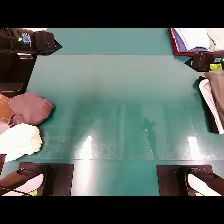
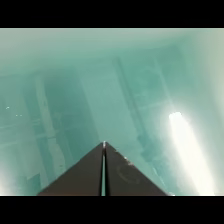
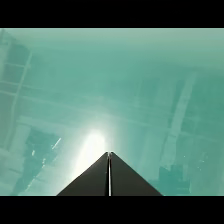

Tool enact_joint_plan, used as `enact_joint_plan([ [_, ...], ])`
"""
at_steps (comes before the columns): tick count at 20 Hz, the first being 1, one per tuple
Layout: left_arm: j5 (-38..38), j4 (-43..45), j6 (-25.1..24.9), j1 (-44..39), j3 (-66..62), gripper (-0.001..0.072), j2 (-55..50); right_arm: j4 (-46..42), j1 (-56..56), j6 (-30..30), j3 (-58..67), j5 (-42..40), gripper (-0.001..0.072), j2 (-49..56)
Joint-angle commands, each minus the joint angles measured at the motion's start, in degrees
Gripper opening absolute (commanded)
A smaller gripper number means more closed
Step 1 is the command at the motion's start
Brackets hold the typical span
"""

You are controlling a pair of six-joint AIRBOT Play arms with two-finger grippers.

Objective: Fold the shirts.

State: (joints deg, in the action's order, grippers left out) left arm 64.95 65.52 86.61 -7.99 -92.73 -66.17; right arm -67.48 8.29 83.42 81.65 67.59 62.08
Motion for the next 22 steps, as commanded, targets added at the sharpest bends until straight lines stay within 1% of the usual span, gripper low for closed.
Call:
enact_joint_plan([
  [1, 0.0, 0.0, 0.0, 0.0, -0.1, 0.0022, 0.0, 0.0, 0.1, 0.0, 0.0, 0.1, 0.0021, 0.0],
  [12, 0.0, 0.0, 0.0, 0.0, -0.1, 0.0022, 0.0, 0.0, 0.1, 0.0, 0.0, 1.3, 0.0021, 0.0],
  [13, -1.3, 0.0, 0.0, 0.0, 0.0, 0.0022, 0.0, 0.0, 0.1, 0.0, 0.0, 1.5, 0.0021, 0.0],
  [15, -6.3, 0.6, -0.1, 0.0, -0.1, 0.0022, 0.0, 0.0, 0.1, 0.0, 0.0, 1.5, 0.0021, 0.0],
  [16, -6.1, 3.0, -0.1, 0.2, -0.1, 0.0022, 0.1, 0.0, 0.1, 0.0, 0.0, 1.5, 0.0021, 0.0],
  [17, -4.0, 8.3, 0.2, 0.2, -0.1, 0.0022, 0.2, 0.0, 0.1, 0.0, 0.0, 1.6, 0.0021, 0.0],
  [20, 7.7, 28.8, 3.8, 0.2, 1.2, 0.0022, 0.3, 0.0, 0.1, 0.0, 0.0, 2.8, 0.0020, 0.0],
  [22, 11.1, 40.2, 3.9, 0.2, 5.4, 0.0022, 0.3, 0.0, 0.1, 0.0, 0.0, 3.1, 0.0021, 0.0],
])
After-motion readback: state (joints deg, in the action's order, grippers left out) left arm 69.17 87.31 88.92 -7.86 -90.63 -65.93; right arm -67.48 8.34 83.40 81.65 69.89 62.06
